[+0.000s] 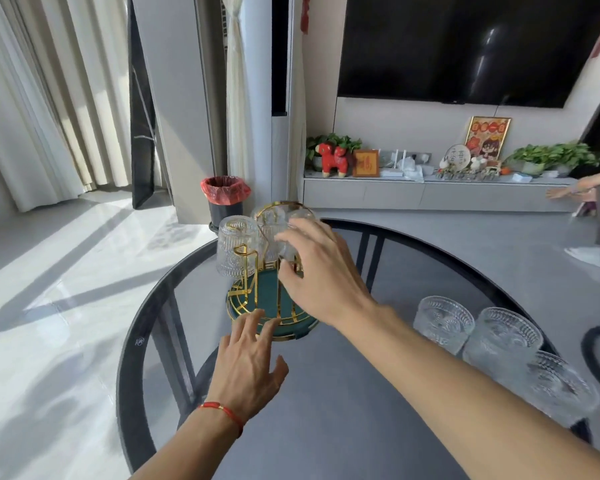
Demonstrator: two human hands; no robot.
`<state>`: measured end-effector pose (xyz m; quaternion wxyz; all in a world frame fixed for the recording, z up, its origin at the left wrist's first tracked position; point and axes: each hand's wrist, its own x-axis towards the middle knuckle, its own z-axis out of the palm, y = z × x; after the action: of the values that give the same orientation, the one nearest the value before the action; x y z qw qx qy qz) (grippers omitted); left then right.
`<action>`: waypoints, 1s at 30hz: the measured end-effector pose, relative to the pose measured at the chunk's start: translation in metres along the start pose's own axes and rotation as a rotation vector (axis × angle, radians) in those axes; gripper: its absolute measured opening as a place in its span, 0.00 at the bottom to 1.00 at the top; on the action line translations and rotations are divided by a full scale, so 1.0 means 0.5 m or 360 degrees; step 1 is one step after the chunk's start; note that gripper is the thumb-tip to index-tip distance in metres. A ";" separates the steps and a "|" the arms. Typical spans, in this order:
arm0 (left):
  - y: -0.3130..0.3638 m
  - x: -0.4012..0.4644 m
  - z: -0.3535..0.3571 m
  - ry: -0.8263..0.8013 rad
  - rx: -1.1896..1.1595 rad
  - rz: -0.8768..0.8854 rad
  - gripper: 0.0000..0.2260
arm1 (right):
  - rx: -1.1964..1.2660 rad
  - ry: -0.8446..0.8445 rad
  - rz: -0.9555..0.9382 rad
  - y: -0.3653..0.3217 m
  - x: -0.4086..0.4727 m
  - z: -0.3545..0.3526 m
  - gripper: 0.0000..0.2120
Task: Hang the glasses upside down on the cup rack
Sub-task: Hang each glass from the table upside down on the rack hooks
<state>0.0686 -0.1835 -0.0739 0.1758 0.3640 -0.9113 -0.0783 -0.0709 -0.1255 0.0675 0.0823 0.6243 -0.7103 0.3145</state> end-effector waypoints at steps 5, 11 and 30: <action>0.120 -0.006 0.004 0.0185 -0.0195 0.0295 0.21 | 0.0145 0.0034 0.0350 0.105 -0.236 -0.092 0.16; 0.271 -0.041 0.014 0.0126 -0.0524 0.0522 0.21 | -0.0302 0.0439 0.0882 0.232 -0.417 -0.207 0.23; 0.368 -0.091 -0.018 -0.0482 -0.1528 0.0334 0.24 | 0.0710 -0.0060 0.0996 0.297 -0.517 -0.264 0.32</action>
<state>-0.0146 -0.0191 -0.0277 0.1961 0.1334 -0.8194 -0.5218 -0.1930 0.1665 -0.0112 -0.1688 0.3855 -0.7820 0.4597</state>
